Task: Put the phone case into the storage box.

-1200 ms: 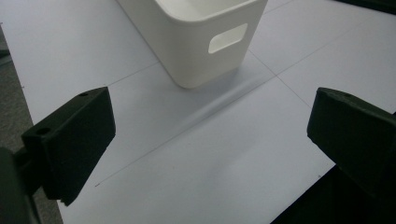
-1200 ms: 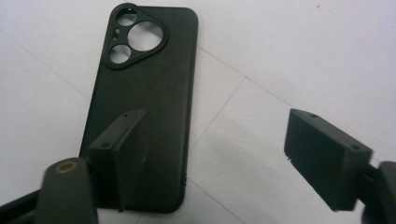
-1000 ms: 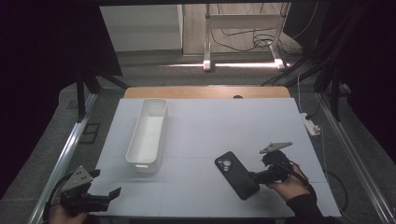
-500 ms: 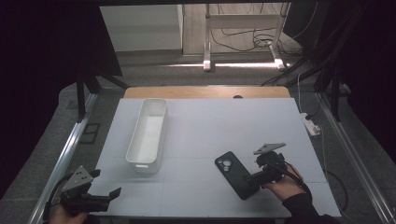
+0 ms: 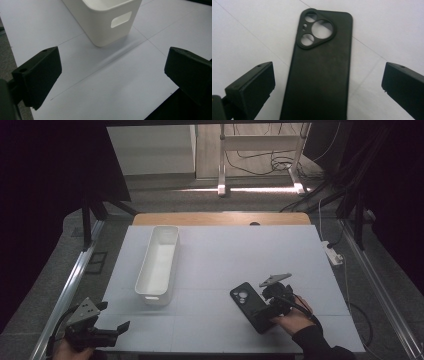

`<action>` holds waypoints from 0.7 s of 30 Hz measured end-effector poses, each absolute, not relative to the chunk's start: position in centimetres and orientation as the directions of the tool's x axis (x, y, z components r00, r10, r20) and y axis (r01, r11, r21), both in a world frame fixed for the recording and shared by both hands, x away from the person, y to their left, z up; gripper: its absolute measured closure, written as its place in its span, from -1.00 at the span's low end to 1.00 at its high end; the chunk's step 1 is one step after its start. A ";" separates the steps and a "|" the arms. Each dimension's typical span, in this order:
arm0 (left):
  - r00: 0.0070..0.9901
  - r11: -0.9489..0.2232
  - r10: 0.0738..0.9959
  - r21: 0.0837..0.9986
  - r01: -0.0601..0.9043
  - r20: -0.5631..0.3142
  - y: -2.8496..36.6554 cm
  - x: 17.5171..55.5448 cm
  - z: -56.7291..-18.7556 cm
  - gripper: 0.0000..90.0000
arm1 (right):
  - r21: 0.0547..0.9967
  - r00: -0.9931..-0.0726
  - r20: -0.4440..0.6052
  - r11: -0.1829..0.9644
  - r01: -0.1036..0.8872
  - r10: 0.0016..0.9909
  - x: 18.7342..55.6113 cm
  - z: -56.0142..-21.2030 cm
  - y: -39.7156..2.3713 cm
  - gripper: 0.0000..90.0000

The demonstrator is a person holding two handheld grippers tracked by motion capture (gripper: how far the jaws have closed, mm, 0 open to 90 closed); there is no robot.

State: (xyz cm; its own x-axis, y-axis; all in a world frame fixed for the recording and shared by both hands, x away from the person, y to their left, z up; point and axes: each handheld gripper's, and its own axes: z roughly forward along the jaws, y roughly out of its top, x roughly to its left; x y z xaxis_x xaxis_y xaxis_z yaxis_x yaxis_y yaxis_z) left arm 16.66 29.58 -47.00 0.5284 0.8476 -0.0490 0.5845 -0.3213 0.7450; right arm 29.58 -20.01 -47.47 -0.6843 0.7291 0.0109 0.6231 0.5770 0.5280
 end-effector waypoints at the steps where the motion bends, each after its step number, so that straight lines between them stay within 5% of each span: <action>1: 0.529 -0.322 0.847 0.745 0.584 -0.049 29.6 16.7 -47.0 -0.96 | 0.528 -0.686 0.012 0.578 0.622 0.728 29.6 -47.5 -19.7 -1.00; 21: 0.529 -0.318 0.847 0.749 0.582 -0.051 29.7 16.6 -47.0 -0.96 | 0.490 -0.693 0.005 0.602 0.630 0.721 29.9 -49.4 -18.6 -1.00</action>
